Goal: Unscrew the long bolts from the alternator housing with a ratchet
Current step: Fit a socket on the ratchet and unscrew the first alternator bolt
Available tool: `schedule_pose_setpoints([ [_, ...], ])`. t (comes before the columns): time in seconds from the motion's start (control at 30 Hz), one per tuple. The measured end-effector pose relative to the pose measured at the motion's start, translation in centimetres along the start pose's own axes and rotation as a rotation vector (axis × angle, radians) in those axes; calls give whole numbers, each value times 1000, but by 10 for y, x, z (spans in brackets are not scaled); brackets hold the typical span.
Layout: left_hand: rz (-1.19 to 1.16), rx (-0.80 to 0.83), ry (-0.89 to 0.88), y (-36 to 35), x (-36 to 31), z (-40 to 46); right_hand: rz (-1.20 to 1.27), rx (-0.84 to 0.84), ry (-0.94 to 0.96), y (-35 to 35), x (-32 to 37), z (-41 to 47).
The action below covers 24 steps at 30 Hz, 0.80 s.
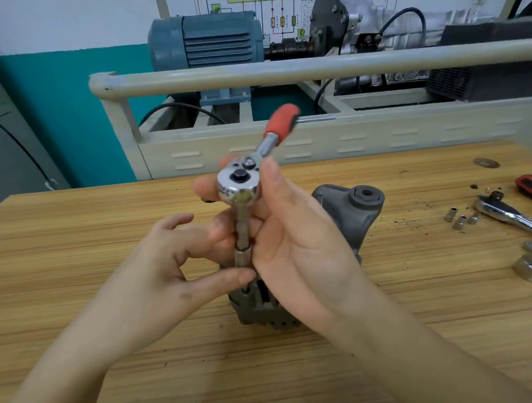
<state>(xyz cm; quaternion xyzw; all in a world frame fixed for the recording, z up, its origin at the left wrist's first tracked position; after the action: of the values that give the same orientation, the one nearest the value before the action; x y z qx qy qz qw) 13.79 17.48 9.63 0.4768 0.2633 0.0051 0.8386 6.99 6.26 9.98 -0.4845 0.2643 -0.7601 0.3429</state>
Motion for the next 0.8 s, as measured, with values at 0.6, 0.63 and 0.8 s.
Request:
schedule_pose_setpoints([
  [0.6, 5, -48, 43, -4, -1, 0, 20, -26, 36, -1, 4, 0],
  [0.63, 17, -61, 53, -4, -2, 0, 26, -22, 51, -1, 5, 0],
  [0.8, 8, -68, 48, -4, -5, 1, -69, -21, 15, 0, 5, -1],
])
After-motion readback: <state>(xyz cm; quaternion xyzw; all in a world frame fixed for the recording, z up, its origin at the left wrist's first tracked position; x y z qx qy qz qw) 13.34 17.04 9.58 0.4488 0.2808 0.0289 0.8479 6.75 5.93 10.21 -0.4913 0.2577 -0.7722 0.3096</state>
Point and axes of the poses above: each hand's wrist, its own z-axis towards the middle knuckle, its own y-axis out of the back of the hand, x = y × z, the point moved 1 cm from there along z, towards the middle knuckle, and after that the axes turned 12 degrees about z, right-handed, at the moved point
